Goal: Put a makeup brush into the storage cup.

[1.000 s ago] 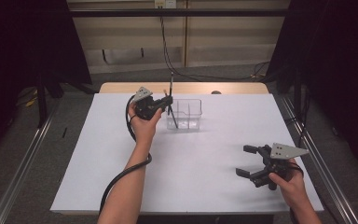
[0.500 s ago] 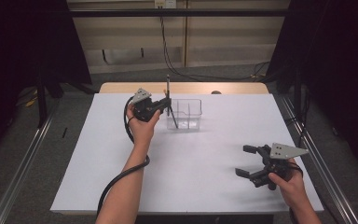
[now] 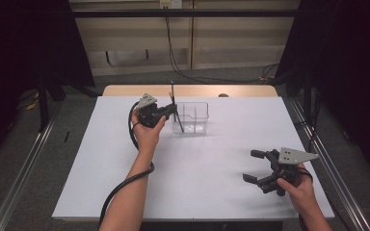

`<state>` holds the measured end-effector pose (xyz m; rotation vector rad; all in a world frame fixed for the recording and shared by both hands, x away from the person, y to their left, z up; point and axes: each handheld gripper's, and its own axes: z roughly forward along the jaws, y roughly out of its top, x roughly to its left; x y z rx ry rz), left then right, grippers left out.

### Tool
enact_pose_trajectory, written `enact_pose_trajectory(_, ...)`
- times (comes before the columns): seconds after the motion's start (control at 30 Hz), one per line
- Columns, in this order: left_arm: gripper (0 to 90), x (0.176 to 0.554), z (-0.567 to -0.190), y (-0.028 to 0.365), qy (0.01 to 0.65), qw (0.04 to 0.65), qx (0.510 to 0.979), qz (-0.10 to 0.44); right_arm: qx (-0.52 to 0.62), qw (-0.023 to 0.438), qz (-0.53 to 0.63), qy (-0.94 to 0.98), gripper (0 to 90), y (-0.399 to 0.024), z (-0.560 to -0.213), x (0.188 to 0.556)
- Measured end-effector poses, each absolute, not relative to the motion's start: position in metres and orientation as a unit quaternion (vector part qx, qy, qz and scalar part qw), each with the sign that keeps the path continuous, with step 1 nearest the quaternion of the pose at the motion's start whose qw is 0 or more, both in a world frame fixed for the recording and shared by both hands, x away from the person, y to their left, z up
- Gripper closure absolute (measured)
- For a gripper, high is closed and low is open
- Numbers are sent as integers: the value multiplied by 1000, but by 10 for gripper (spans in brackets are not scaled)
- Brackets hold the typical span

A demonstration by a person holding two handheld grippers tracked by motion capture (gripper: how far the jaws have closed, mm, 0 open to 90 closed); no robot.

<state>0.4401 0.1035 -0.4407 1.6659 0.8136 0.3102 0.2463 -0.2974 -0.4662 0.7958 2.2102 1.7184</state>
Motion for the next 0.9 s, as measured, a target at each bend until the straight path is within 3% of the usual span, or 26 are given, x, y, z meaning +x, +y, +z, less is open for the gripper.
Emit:
enact_pose_trajectory(0.6,834,439,-444,102,346,582,725,130,272,116,587,754,41,-297,-466,246)
enact_pose_trajectory(0.9,687,438,-439,105,335,589,724,130,270,117,587,754,41,-297,-466,246)
